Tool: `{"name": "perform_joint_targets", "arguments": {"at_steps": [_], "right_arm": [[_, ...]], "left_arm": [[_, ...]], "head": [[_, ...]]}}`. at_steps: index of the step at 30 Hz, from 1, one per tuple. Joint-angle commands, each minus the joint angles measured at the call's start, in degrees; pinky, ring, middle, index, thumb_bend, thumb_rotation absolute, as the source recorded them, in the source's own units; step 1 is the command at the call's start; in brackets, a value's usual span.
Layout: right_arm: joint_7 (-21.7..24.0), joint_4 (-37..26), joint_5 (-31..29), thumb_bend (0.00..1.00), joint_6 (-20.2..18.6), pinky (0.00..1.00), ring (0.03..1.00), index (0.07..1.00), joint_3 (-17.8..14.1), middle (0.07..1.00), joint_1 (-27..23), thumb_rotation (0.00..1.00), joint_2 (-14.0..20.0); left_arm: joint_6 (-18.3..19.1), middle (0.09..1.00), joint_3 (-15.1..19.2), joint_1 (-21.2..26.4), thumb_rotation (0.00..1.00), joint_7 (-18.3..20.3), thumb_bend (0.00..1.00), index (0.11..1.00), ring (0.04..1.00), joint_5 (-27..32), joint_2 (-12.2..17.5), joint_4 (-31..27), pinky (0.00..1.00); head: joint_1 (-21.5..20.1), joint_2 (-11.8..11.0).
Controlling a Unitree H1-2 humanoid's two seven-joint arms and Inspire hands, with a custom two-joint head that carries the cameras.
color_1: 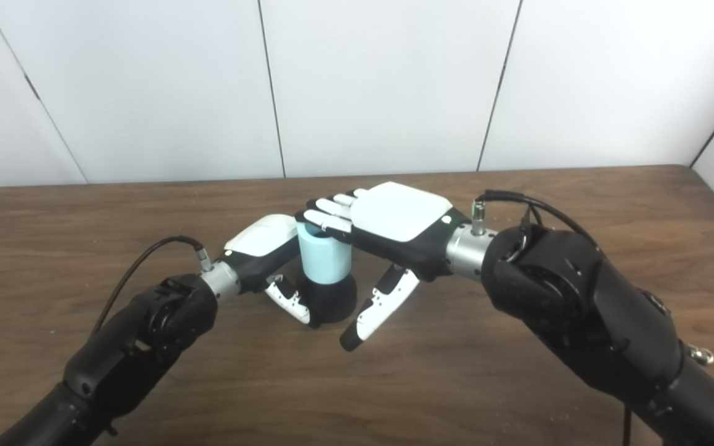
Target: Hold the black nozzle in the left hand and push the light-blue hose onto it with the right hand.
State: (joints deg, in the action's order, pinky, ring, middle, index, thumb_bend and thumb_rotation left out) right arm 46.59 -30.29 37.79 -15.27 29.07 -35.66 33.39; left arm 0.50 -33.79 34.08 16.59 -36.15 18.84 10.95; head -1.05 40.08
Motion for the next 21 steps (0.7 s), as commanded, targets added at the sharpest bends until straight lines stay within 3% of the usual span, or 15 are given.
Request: {"name": "perform_joint_targets", "arguments": {"at_steps": [1, 6, 8, 9, 10, 11, 16, 21], "right_arm": [[11.8, 0.0, -2.3, 0.83, -0.4, 1.00, 1.000, 1.000, 4.8, 1.000, 2.6, 0.76, 3.7], [5.7, 1.1, -4.4, 0.81, 1.4, 1.00, 1.000, 1.000, 1.5, 1.000, 2.8, 0.73, 2.3], [-3.5, 2.4, -5.4, 0.80, 5.2, 0.99, 1.000, 1.000, -3.1, 1.000, 4.0, 0.69, -0.4], [-8.9, 2.9, -5.9, 0.81, 5.8, 0.93, 0.992, 1.000, -6.4, 1.000, 4.6, 0.63, -3.0], [-12.5, 3.2, -6.2, 0.81, 6.4, 0.85, 0.970, 1.000, -8.8, 1.000, 5.1, 0.52, -4.9], [-15.0, 3.5, -6.7, 0.81, 6.0, 0.82, 0.963, 1.000, -11.1, 1.000, 5.3, 0.48, -6.9], [-20.6, 5.4, -7.9, 0.82, 2.2, 0.73, 0.922, 1.000, -19.1, 1.000, 5.1, 0.29, -13.4], [-22.3, 7.2, -9.5, 0.85, 0.5, 0.70, 0.913, 1.000, -22.5, 1.000, 5.1, 0.19, -14.7]], "left_arm": [[1.6, 0.513, -2.3, -2.0, 0.00, 5.4, 0.52, 0.466, 0.623, -2.3, 1.1, 3.8, 1.00], [1.7, 0.517, -2.4, -1.9, 0.00, 5.4, 0.52, 0.464, 0.630, -2.5, 1.0, 3.9, 1.00], [1.6, 0.514, -2.5, -1.9, 0.00, 5.2, 0.52, 0.466, 0.625, -2.7, 0.9, 4.2, 1.00], [1.5, 0.512, -2.6, -2.0, 0.00, 5.1, 0.52, 0.468, 0.623, -2.7, 0.8, 4.2, 1.00], [1.5, 0.506, -2.6, -2.0, 0.00, 5.0, 0.52, 0.471, 0.623, -2.7, 0.8, 4.4, 1.00], [1.4, 0.504, -2.6, -2.0, 0.00, 4.9, 0.52, 0.472, 0.623, -2.7, 0.7, 4.4, 1.00], [1.0, 0.508, -2.7, -2.1, 0.00, 4.4, 0.52, 0.469, 0.634, -2.7, 0.5, 4.7, 1.00], [0.6, 0.501, -2.6, -2.1, 0.00, 4.1, 0.52, 0.474, 0.634, -2.9, 0.6, 4.8, 1.00]], "head": [[0.0, 0.1], [0.0, -0.4], [0.0, -0.6], [0.0, -0.6], [-0.2, -0.7], [-0.2, -0.8], [0.0, -1.0], [0.1, -0.9]]}}
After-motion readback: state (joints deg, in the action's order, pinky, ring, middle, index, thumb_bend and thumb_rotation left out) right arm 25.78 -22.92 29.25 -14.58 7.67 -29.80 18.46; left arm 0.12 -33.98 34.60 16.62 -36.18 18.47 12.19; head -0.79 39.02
